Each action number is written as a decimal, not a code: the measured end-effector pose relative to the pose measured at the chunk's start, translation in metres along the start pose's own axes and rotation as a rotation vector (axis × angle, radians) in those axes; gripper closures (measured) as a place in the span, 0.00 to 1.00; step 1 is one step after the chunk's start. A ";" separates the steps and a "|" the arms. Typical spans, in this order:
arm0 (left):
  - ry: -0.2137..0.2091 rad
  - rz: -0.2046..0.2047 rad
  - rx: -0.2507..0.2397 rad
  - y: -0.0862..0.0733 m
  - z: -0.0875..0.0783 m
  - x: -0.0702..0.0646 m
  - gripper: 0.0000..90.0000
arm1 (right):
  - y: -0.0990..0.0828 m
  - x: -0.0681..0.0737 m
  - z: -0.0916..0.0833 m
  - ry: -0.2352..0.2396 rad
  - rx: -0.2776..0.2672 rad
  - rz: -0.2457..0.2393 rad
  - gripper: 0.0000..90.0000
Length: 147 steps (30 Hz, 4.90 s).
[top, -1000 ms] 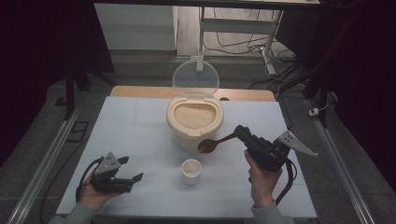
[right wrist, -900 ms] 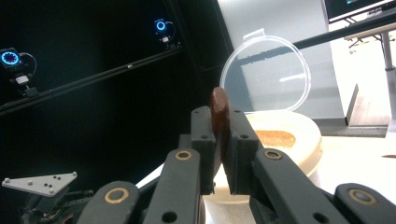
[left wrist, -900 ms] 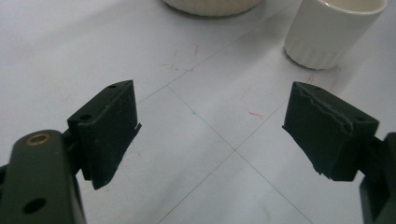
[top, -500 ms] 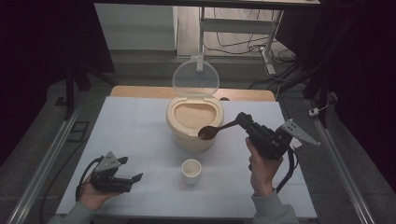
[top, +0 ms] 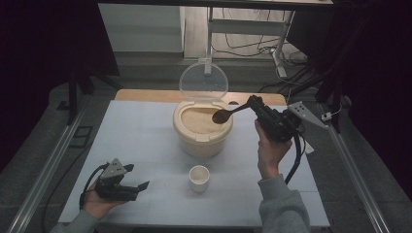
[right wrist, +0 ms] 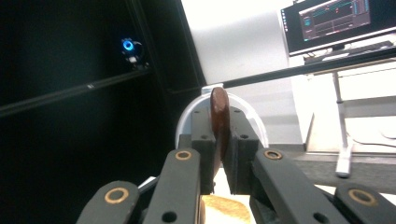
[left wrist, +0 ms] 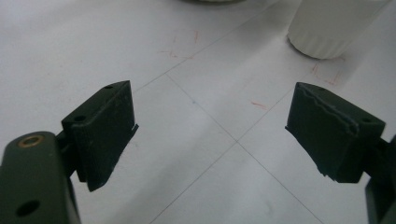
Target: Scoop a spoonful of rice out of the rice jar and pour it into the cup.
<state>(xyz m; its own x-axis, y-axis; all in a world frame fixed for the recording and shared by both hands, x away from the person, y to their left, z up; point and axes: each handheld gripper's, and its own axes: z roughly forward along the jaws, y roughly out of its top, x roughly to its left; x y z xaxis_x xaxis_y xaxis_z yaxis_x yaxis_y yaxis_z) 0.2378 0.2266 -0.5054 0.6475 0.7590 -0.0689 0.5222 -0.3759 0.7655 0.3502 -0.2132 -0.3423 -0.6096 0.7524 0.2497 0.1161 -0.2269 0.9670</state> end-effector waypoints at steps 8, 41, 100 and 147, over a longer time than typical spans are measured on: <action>0.000 0.005 0.019 0.000 0.003 -0.001 0.16 | -0.010 0.001 0.029 -0.073 0.067 -0.114 0.93; -0.002 0.016 0.026 0.000 0.004 -0.003 0.16 | -0.054 -0.014 0.061 -0.093 0.164 0.161 0.92; 0.008 0.034 0.029 0.001 0.004 -0.002 0.17 | -0.051 -0.060 0.036 -0.052 0.126 0.741 0.93; 0.003 0.028 0.041 0.000 0.007 -0.003 0.16 | -0.079 -0.036 -0.021 0.090 0.353 0.673 0.93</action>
<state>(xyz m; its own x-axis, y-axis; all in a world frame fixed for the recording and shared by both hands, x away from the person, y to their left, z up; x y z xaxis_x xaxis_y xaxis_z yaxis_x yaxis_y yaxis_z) 0.2396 0.2204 -0.5101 0.6601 0.7498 -0.0458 0.5263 -0.4182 0.7404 0.3464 -0.2360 -0.4285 -0.3786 0.4653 0.8001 0.7195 -0.3959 0.5707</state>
